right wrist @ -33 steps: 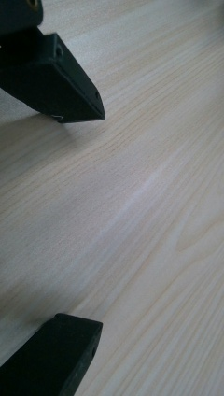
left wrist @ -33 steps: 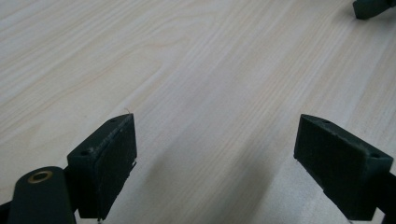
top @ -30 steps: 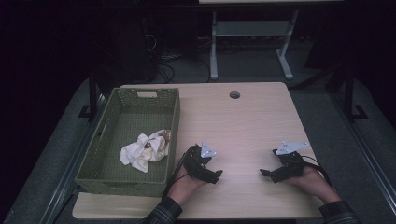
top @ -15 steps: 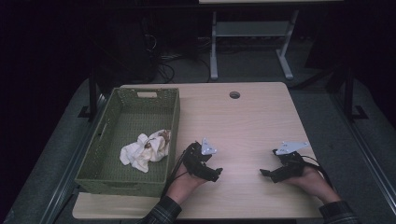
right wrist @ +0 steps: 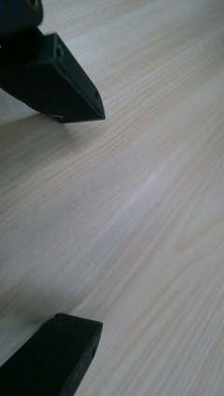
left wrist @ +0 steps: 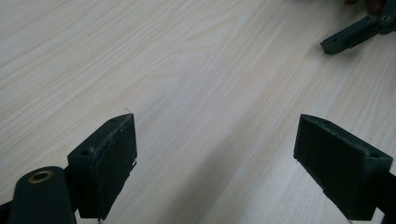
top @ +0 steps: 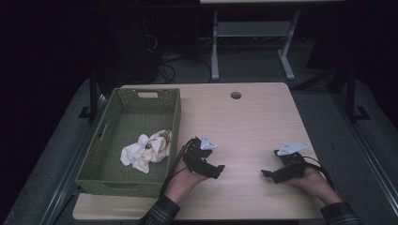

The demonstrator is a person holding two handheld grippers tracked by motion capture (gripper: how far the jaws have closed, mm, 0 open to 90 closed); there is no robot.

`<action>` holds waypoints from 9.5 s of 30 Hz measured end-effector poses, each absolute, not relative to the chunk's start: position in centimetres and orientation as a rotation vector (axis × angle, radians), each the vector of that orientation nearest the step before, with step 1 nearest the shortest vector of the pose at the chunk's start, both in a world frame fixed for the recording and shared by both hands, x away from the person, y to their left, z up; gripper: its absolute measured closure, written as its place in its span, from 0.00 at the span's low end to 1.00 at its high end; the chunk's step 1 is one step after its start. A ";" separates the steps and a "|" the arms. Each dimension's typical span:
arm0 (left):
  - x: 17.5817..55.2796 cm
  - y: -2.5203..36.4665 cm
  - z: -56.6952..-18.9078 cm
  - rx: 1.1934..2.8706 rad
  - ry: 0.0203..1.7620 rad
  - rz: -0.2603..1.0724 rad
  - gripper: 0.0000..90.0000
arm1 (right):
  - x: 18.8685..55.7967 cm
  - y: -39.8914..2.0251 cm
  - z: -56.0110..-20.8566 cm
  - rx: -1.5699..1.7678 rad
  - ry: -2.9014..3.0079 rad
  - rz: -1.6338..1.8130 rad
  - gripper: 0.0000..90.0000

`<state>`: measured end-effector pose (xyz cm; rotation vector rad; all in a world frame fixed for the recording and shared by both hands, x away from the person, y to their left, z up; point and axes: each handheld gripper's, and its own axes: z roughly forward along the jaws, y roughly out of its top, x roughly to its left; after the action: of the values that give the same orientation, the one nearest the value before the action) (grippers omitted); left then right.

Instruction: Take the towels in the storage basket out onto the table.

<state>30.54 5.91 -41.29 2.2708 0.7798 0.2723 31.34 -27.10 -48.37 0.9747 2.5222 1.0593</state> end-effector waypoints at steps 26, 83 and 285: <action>32.0 6.8 -36.7 2.246 0.728 0.244 0.14 | 31.3 -27.1 -48.4 0.970 2.525 1.060 0.01; 35.4 19.7 -33.4 2.113 0.988 0.443 0.14 | 31.3 -27.1 -48.4 0.970 2.525 1.060 0.01; 37.3 1.5 -35.6 2.100 0.632 0.123 0.85 | 31.3 -27.1 -48.4 0.974 2.525 1.063 0.01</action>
<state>37.29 1.49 -35.62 2.0999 0.6321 0.1231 31.26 -27.10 -48.36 0.9742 2.5249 1.0625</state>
